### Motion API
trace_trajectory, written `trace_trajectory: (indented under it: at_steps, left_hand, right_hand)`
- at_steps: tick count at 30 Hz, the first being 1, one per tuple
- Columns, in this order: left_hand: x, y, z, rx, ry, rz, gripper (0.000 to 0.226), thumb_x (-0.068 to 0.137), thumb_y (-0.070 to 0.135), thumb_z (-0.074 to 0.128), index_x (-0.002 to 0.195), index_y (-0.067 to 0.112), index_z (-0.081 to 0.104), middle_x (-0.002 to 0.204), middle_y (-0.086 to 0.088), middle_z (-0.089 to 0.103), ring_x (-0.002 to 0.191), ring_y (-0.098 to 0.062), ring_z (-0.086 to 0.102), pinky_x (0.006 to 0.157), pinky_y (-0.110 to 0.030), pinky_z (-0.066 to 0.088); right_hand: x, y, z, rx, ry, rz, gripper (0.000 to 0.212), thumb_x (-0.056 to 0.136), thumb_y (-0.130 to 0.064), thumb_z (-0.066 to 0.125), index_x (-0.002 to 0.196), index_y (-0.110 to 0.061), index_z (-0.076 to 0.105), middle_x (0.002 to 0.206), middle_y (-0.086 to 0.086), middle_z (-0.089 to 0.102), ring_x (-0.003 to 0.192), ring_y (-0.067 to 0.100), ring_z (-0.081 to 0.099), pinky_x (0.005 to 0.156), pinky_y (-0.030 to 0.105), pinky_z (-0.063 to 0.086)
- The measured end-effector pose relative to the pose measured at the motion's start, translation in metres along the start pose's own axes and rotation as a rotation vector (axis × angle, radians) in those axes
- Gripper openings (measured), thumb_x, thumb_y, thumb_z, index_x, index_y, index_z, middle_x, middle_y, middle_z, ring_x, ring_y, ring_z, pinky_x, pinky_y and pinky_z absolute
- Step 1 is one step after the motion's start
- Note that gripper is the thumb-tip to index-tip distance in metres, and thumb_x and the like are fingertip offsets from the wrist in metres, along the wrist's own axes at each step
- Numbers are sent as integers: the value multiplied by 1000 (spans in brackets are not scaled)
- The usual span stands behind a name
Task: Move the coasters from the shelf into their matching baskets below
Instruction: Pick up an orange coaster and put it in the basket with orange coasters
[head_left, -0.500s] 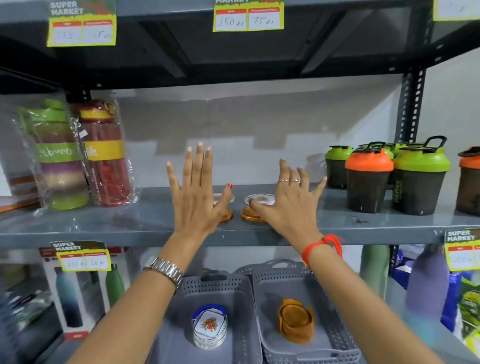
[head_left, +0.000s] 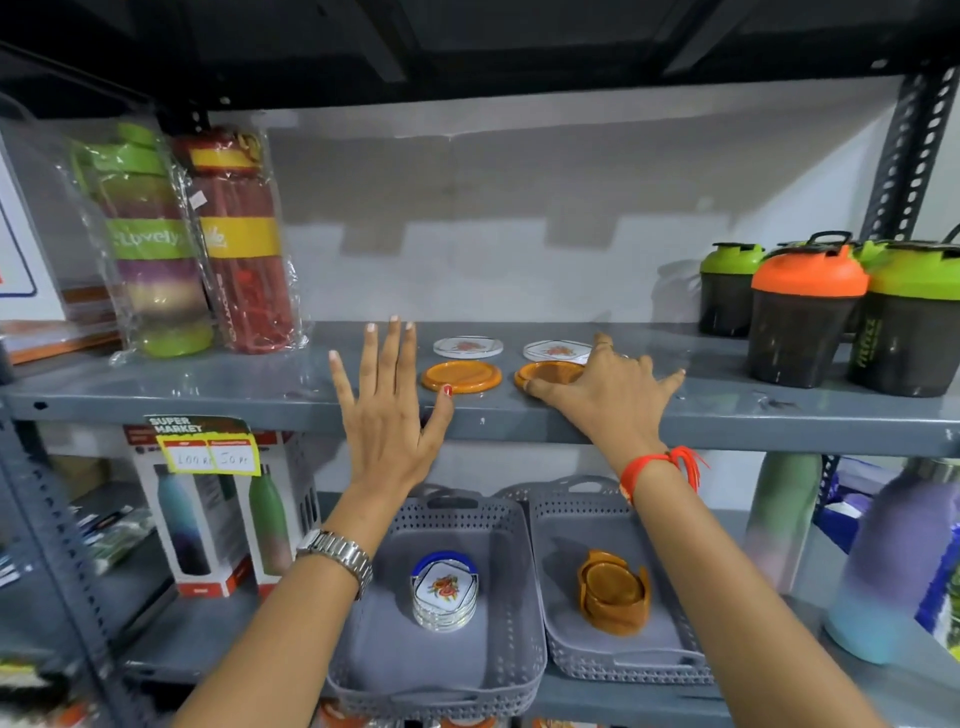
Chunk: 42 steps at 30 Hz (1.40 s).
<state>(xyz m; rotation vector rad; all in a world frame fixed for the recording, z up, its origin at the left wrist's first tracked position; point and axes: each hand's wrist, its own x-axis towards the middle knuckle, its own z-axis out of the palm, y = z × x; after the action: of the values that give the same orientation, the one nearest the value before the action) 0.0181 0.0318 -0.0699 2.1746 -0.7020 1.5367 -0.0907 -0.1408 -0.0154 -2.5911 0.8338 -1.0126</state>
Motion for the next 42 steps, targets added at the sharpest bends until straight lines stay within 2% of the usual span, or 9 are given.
trace_trajectory:
  at_steps: [3,6,13,21,27,31,35,38,42]
  left_hand:
    - [-1,0,5,-13,17,-2,64,94,42,34,146,5,32,151,-9,34,141,-29,25,116,-48,-6]
    - [-2,0,9,-16,39,-3,61,93,40,36,143,5,39,147,-9,41,139,-29,32,116,-49,3]
    - [-3,-2,11,-29,54,-1,63,96,46,31,144,5,37,149,-10,37,141,-29,28,117,-48,7]
    - [-4,-3,11,-9,53,23,65,95,46,30,145,5,31,150,-12,35,140,-30,28,118,-46,4]
    - [-5,-2,10,-27,54,21,65,96,48,25,146,6,31,151,-11,34,141,-29,26,117,-47,3]
    - [-5,-3,9,-49,56,36,65,99,51,20,147,8,30,151,-10,32,142,-29,25,118,-44,1]
    - [-9,-3,11,-33,71,36,65,99,49,20,147,7,29,152,-12,30,142,-29,23,117,-45,1]
    - [-14,0,14,-56,106,4,59,98,40,29,147,8,28,152,-12,31,142,-29,23,116,-48,6]
    - [-16,0,19,-50,158,0,57,98,39,30,145,7,33,150,-15,35,140,-31,27,116,-48,11]
  right_hand:
    - [-1,0,4,12,96,-17,87,64,-77,59,117,-8,54,113,15,65,121,36,46,110,65,15]
    - [-5,1,8,70,228,-82,93,64,-76,59,130,-10,50,123,11,62,122,33,45,112,64,14]
    - [-23,-8,1,394,761,-354,83,70,-68,63,124,-5,58,116,11,64,108,24,49,107,61,29]
    - [-44,-25,-42,572,908,-486,82,73,-64,63,119,3,59,114,16,63,106,21,47,97,64,37]
    - [-53,-19,-35,592,826,-521,78,69,-57,72,116,4,61,113,15,64,103,22,48,96,58,41]
    - [-67,-2,-16,643,701,-545,74,70,-53,74,115,5,61,111,15,66,99,18,46,95,37,43]
    - [-95,28,17,656,555,-551,72,73,-54,71,115,4,61,118,11,63,108,8,43,97,30,42]
    - [-117,60,52,600,422,-545,73,72,-55,73,116,1,61,123,8,61,108,17,47,99,26,39]
    - [-121,97,93,489,155,-392,71,67,-58,72,118,-10,61,121,2,62,104,17,45,96,7,29]
